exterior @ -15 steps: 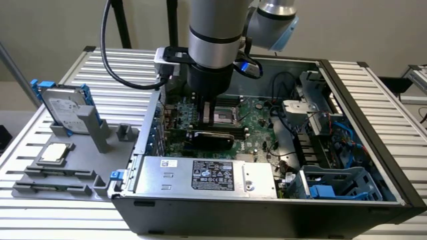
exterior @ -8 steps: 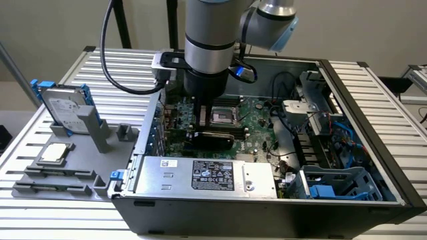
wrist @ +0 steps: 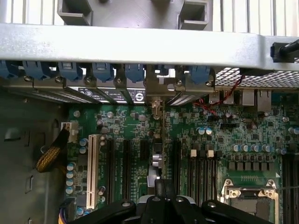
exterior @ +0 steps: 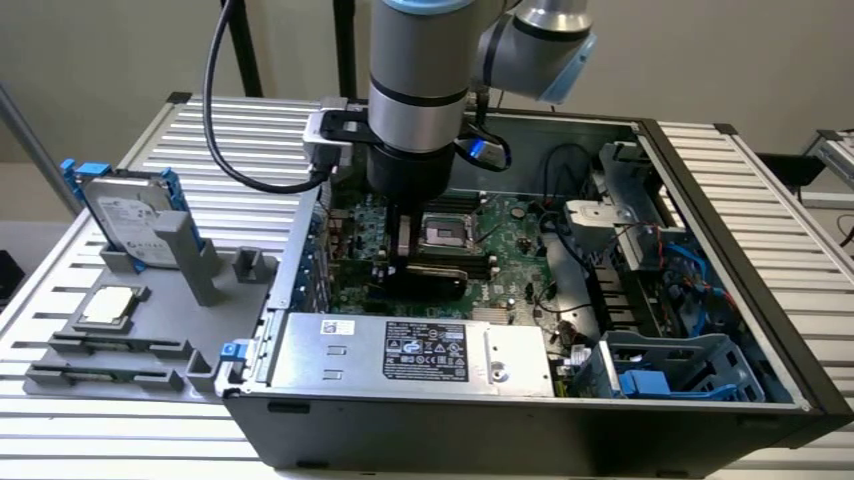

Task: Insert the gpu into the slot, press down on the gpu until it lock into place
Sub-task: 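Press down on the gpu until it lock into place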

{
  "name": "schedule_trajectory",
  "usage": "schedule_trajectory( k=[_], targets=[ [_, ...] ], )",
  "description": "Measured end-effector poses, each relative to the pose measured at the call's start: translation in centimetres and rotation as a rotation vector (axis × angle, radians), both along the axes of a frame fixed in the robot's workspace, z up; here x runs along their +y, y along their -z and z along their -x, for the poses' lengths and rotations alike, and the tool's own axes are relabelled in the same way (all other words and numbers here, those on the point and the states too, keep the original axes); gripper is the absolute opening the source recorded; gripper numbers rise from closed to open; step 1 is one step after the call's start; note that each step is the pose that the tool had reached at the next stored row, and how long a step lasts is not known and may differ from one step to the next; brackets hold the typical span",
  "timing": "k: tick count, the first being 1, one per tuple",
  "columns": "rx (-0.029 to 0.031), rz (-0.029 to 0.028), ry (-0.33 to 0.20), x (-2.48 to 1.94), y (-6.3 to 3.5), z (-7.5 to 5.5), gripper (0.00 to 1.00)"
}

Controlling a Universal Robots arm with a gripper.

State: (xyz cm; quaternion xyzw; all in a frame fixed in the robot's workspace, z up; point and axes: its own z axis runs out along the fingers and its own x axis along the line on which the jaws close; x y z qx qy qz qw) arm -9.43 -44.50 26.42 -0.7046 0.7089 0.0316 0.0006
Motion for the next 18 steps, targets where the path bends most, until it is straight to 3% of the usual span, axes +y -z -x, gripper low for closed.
schedule_trajectory(
  k=[2, 3, 4, 11, 18],
  targets=[
    [0.0003, 0.0014, 0.0, 0.0, -0.04, 0.0, 0.11],
    [-0.0005, -0.0006, 0.0, 0.03, -0.29, 0.0, 0.11],
    [-0.002, -0.0022, 0.0, 0.05, -0.64, 0.0, 0.11],
    [-0.0002, -0.0004, 0.0, -0.07, -3.74, 0.0, 0.11],
    [-0.0001, -0.0007, 0.0, -0.07, -3.75, 0.0, 0.11]
  ],
)
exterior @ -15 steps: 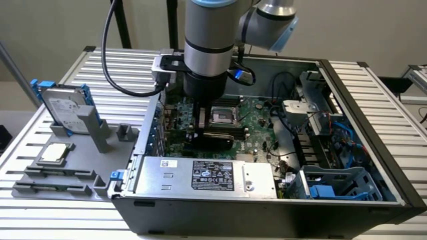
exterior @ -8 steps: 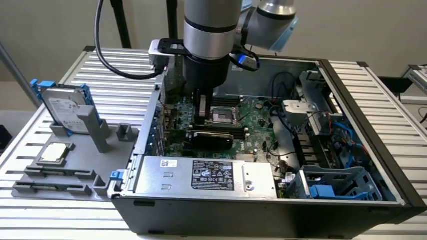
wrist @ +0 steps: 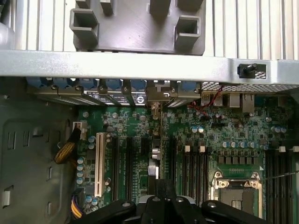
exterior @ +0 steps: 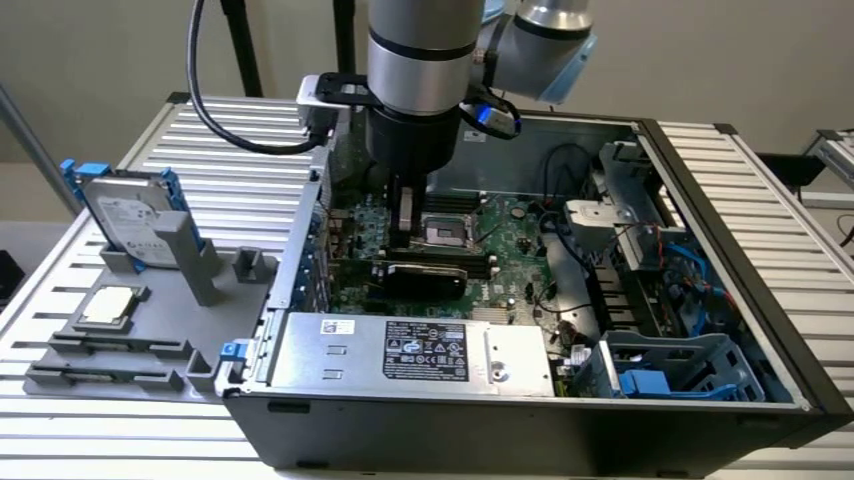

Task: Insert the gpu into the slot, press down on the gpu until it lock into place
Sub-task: 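Press down on the gpu until it lock into place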

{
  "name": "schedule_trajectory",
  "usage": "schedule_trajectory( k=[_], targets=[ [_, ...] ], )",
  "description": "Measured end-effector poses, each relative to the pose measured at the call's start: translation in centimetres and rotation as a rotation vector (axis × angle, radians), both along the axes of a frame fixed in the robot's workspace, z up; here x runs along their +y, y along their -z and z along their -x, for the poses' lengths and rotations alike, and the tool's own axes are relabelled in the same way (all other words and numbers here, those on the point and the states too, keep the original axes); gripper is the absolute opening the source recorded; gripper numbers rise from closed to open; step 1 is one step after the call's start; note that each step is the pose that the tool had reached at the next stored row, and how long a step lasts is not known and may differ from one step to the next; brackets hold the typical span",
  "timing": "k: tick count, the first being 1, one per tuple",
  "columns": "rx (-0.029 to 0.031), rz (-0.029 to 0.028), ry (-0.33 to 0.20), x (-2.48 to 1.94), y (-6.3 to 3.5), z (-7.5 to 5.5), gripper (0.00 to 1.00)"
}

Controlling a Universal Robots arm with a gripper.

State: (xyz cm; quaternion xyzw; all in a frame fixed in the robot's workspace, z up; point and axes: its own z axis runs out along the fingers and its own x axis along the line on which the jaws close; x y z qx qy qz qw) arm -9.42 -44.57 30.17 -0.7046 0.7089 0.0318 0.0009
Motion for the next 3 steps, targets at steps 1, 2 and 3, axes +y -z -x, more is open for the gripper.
schedule_trajectory(
  k=[1, 2, 3],
  targets=[
    [0.0, 0.0001, 0.0, 0.0, 0.0, 0.0, 0.11],
    [0.0, 0.0, 0.0, 0.0, 0.0, 0.0, 0.11],
    [0.0, 0.0001, 0.0, 0.0, 0.0, 0.0, 0.11]
  ],
)
